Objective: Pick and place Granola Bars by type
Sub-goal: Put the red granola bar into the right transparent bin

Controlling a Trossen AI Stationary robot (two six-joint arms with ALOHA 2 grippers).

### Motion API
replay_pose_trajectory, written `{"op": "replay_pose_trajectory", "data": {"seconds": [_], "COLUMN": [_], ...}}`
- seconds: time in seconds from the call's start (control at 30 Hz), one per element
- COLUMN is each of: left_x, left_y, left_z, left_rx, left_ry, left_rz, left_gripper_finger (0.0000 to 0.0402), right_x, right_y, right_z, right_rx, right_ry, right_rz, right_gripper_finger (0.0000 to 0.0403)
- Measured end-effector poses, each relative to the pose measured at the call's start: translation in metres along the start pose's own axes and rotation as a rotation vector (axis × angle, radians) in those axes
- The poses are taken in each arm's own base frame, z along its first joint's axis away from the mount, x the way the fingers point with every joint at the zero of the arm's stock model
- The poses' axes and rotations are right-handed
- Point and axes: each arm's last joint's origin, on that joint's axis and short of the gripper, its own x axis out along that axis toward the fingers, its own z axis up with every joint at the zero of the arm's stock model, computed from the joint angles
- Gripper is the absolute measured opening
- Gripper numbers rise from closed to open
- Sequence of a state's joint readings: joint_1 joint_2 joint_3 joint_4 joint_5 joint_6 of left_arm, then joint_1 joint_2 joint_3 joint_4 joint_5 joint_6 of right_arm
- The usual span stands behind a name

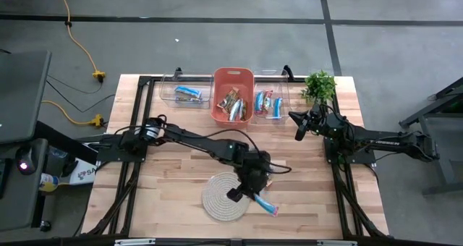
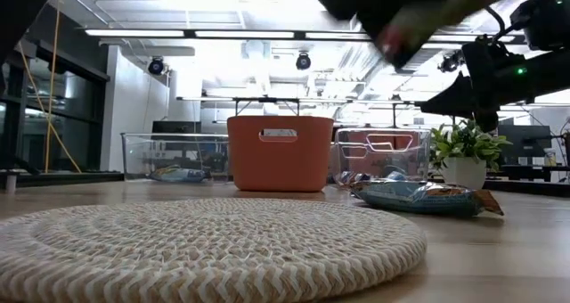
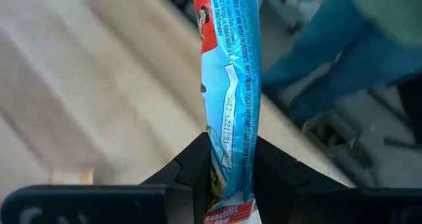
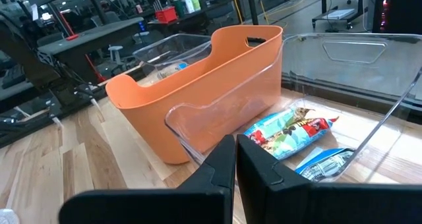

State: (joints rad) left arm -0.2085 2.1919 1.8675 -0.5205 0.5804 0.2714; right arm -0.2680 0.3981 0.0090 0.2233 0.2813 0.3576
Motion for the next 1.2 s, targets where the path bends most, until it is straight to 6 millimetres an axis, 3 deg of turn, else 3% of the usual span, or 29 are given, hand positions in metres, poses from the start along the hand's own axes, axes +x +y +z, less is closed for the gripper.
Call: {"op": "replay_pose_trajectory", "data": {"seconds": [0.43, 0.73, 0.97, 1.2], "left_x": [-0.069, -0.128, -0.165, -0.189], "left_y": [0.005, 0.014, 0.041, 0.068], "left_z": [0.064, 0.091, 0.088, 0.077], "left_rx": [-0.025, 0.002, -0.255, -0.506], "left_ry": [-0.521, -0.878, -1.141, -1.329], "left_rz": [-0.152, -0.151, 0.014, 0.199], "left_gripper_finger": [0.009, 0.009, 0.009, 0.009], "right_x": [0.0, 0.0, 0.0, 0.0], "right_y": [0.0, 0.0, 0.0, 0.0], "right_z": [0.0, -0.001, -0.001, -0.001], "right_rx": [0.0, -0.003, -0.003, -0.003], "right_ry": [0.001, 0.008, 0.009, 0.009], "right_rz": [0.001, -0.003, -0.002, -0.003], "right_gripper_finger": [0.0, 0.0, 0.0, 0.0]}}
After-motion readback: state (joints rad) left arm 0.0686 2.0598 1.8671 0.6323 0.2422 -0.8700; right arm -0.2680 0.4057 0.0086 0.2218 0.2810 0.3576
